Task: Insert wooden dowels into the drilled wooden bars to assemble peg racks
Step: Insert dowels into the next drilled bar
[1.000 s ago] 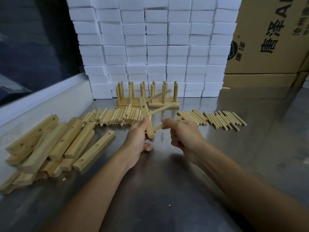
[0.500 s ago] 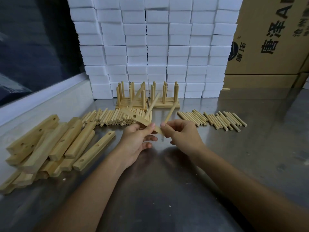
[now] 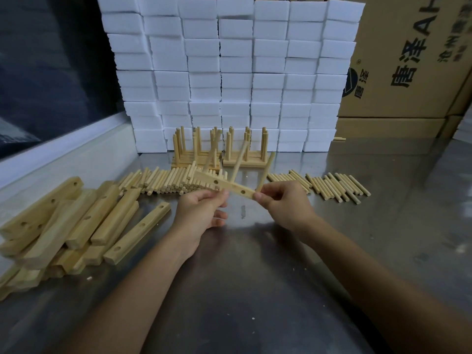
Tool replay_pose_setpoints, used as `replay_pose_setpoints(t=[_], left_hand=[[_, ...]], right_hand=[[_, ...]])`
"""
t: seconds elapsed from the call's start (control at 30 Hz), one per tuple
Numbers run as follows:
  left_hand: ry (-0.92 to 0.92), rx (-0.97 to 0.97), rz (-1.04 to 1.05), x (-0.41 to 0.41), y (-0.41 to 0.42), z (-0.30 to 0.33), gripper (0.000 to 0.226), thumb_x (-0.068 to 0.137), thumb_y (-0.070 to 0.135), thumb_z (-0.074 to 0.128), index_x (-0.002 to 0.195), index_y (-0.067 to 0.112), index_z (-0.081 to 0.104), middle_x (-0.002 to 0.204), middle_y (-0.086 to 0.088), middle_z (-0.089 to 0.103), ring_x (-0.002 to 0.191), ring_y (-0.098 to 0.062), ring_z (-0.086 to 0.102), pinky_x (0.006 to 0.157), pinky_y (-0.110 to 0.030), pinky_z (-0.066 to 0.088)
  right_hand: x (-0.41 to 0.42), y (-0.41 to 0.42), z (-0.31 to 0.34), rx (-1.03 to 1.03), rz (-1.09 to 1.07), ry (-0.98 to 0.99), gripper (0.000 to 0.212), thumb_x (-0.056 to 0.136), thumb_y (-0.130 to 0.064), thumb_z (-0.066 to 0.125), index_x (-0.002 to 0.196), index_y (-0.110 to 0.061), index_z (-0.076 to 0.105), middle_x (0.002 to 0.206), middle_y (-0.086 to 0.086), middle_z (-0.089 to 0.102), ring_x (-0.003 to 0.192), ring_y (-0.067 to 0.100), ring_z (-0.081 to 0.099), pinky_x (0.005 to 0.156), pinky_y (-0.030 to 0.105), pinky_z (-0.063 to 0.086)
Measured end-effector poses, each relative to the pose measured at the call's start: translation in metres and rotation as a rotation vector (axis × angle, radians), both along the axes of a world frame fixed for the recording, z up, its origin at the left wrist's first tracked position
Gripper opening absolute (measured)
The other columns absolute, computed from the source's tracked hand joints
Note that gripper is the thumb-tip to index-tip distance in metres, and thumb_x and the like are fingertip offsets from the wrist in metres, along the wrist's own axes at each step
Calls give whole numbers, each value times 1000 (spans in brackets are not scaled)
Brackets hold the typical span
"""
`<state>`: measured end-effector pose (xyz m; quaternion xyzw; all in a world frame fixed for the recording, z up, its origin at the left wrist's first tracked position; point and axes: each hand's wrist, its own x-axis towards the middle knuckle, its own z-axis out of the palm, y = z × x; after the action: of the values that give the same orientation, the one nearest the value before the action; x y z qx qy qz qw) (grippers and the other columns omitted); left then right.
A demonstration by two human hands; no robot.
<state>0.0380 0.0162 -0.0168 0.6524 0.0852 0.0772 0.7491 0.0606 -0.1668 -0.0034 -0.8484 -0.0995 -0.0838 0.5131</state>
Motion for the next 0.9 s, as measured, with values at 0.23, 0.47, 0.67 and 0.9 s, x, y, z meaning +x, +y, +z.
replay_pose_setpoints(t=[0.23,0.47,0.67,0.9], left_hand=[[-162,851,194,1,10,-11,17,88,25,71,73,28,61,61,12,60,57,0,56,52,-21,36],[-99,928,126,11,12,-16,20,87,29,70,70,29,60,56,13,55,60,-5,55,57,-25,37],[-68,969,161,13,10,-18,18,87,33,69,71,30,61,54,15,53,57,-2,53,53,-23,33],[-61,936,182,15,10,-19,21,86,31,69,68,30,59,51,15,53,56,-3,54,52,-24,33]], right_hand=[[45,-21,7,-115,-168,-28,12,94,-25,67,91,-16,75,66,-2,63,57,12,51,54,25,43],[117,-30,15,-321,-256,-114,14,95,-18,66,85,-10,74,66,-4,61,60,6,52,53,19,36],[164,-17,6,-427,-243,-86,9,90,-14,70,92,-6,76,82,8,71,73,16,62,68,30,52],[183,-15,2,-506,-243,-22,13,85,-22,76,88,-8,77,82,5,70,69,13,57,55,24,42]])
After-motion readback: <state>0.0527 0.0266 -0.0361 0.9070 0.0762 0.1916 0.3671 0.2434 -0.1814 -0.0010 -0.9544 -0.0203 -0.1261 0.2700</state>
